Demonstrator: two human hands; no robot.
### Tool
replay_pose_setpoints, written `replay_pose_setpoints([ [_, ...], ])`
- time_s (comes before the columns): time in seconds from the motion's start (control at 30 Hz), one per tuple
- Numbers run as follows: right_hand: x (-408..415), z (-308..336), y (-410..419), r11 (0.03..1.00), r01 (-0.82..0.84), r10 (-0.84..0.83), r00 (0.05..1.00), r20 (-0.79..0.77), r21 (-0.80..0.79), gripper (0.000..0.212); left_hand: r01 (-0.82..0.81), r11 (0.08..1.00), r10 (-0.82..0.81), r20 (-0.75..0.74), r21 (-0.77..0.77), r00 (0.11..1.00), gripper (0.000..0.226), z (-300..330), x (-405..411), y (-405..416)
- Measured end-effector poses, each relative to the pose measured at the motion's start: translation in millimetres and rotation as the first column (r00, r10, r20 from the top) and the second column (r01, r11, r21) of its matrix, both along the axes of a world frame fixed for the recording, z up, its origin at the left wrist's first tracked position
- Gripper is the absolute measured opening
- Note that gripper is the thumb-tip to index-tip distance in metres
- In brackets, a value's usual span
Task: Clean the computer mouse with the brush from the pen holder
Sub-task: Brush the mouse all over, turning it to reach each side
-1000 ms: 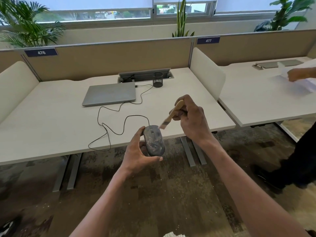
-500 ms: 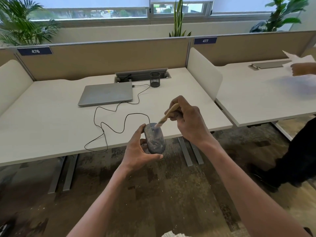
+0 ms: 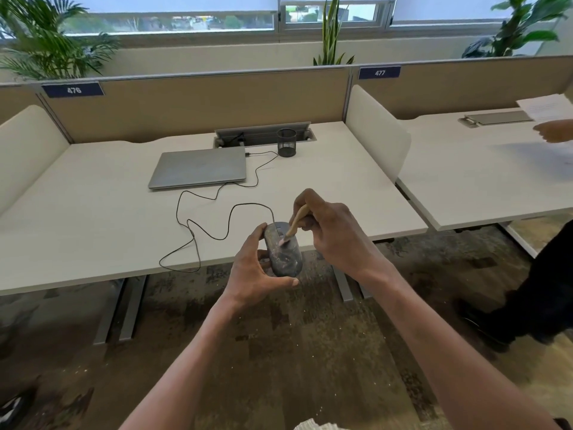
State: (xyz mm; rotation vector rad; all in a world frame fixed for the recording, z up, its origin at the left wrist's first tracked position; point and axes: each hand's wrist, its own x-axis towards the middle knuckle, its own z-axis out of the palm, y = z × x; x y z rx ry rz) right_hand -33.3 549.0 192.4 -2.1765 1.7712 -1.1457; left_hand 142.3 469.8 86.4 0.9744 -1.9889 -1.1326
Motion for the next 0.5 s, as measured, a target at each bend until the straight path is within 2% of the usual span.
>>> replay_pose_setpoints([
  [0.13,-4.1,-0.1,7.2,0.998,-0.013,0.013,1.000,0.008,0.058,0.033,-0.003,1.000,0.003,0.014,-0.012,1.000,0.127,-2.7,0.8,0.7],
  [0.3,-6.8,5.5,4.8,0.993,0.120,-0.114,0.975,0.189,-0.019,0.024,-0.014,1.000,0.014,-0.007,-0.004,1.000,0.126,-1.8,-0.7,2.9],
  [0.5,6.3,-6.8,3.5,0.972,0.231,-0.232,0.948,0.217,0.033,0.026,-0.014,1.000,0.014,-0.022,-0.012,1.000,0.122,-0.4,0.1,4.7],
])
